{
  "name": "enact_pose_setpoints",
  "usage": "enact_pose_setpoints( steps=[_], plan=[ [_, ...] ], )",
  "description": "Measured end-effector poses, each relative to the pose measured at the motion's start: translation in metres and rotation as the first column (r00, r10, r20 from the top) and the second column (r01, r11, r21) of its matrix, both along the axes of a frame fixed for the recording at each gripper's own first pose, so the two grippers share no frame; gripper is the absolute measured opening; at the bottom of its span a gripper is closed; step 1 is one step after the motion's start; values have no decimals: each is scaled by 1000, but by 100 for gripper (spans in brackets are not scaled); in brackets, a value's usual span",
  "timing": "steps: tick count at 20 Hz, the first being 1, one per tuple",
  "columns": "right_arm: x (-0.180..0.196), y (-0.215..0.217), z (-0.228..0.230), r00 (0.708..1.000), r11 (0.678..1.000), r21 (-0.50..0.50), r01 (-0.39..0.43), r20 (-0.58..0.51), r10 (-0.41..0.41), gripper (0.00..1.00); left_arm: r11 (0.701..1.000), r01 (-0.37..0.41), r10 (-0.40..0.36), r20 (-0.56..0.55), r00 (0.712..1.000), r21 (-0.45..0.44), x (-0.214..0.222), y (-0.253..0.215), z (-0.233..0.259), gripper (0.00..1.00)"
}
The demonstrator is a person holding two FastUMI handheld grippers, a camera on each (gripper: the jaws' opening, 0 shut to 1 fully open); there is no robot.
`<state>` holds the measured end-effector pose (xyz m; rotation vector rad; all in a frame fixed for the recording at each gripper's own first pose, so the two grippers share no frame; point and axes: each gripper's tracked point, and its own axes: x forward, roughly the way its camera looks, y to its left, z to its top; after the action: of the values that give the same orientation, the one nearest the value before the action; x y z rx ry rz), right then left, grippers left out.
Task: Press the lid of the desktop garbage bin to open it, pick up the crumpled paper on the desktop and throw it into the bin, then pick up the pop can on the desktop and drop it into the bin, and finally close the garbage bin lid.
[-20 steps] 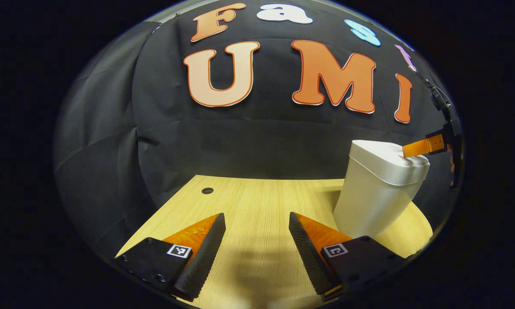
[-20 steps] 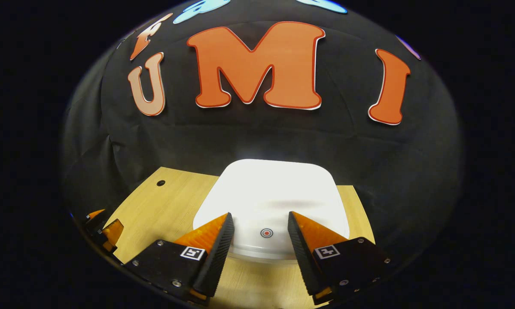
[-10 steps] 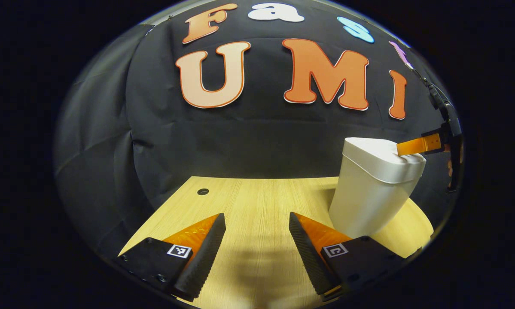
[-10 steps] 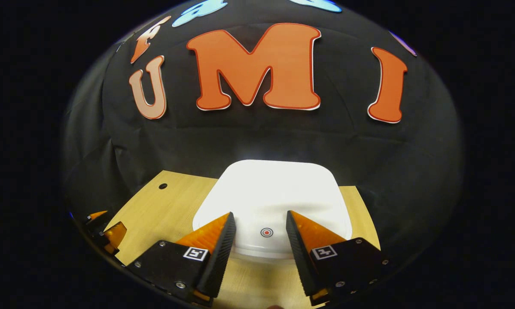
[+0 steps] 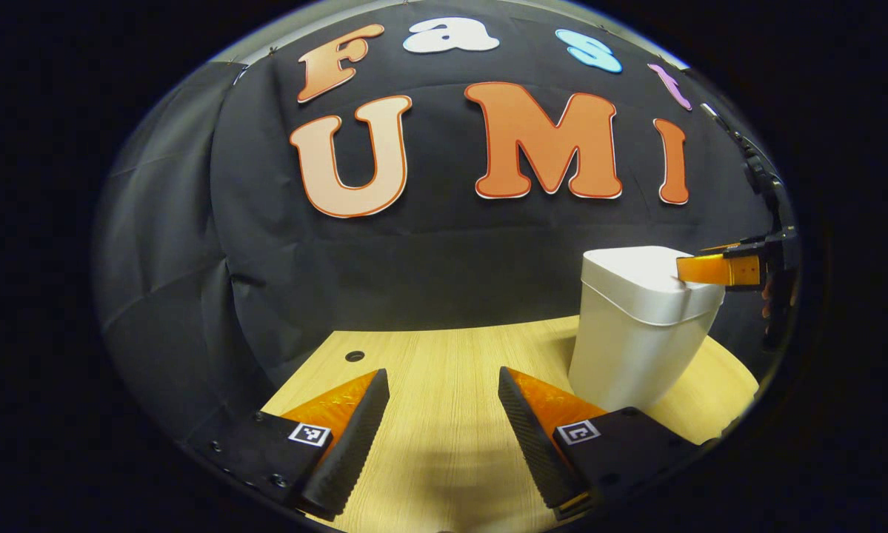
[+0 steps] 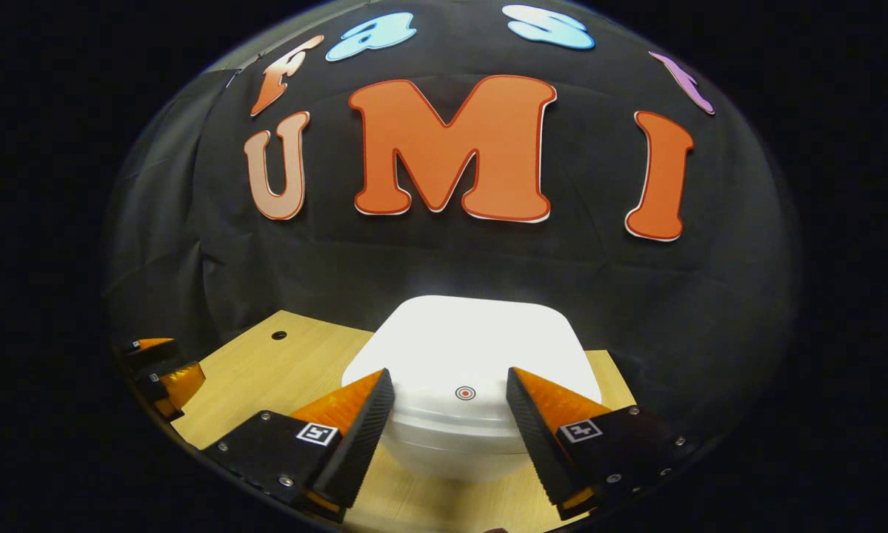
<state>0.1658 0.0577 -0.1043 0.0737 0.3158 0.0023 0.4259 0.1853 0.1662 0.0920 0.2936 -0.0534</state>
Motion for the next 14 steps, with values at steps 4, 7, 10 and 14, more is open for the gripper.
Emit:
enact_pose_setpoints(
  steps=[4, 7, 10, 14],
  plan=[
    [-7, 12, 14, 997, 999, -40, -23, 70, 26, 95, 1000, -12, 13, 36, 999, -27, 2, 0, 12, 95],
    [-12, 27, 24, 990, 997, -74, -37, 133, 46, 94, 999, -27, 29, 92, 995, -25, 1, 8, 28, 95],
    [-17, 48, 32, 982, 995, -63, -77, 170, 87, 94, 998, -42, 47, 151, 987, -39, 0, 11, 42, 95],
    [-28, 68, 30, 975, 992, -66, -111, 188, 122, 94, 998, -60, 66, 233, 970, -34, 4, 18, 68, 95]
  ],
)
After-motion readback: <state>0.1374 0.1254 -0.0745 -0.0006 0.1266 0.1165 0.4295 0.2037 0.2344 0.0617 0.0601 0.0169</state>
